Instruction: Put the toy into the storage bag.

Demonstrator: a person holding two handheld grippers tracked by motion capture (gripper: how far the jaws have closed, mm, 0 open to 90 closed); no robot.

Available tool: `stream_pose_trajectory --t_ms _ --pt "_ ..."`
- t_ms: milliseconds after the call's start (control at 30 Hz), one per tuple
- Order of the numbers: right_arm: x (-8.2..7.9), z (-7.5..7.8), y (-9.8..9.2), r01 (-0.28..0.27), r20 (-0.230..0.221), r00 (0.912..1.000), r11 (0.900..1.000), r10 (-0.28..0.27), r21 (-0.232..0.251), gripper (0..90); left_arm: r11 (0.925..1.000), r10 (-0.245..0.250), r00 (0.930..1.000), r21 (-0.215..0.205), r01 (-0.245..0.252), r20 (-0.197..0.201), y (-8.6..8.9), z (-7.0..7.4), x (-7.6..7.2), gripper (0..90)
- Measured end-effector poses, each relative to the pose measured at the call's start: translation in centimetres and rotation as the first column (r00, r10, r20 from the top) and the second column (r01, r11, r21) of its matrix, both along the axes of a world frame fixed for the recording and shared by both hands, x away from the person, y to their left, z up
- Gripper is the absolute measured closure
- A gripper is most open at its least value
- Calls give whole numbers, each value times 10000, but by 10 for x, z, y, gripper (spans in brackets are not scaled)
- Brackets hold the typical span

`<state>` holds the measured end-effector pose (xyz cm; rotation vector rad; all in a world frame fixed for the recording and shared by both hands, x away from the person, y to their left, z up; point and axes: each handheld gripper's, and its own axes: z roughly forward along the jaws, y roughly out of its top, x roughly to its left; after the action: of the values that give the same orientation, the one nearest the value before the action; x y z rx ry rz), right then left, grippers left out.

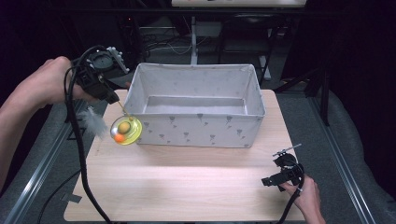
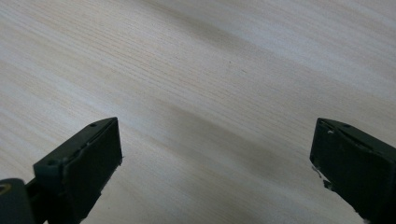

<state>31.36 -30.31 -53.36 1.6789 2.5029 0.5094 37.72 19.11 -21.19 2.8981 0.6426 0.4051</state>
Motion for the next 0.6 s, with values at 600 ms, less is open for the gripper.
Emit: stream_pose_trajectory --t_ms 600 --pt "1 0 0 -53 -28 10000 10000 53 -29 22 9998 219 9992 8 -219 328 -6 25 14 880"
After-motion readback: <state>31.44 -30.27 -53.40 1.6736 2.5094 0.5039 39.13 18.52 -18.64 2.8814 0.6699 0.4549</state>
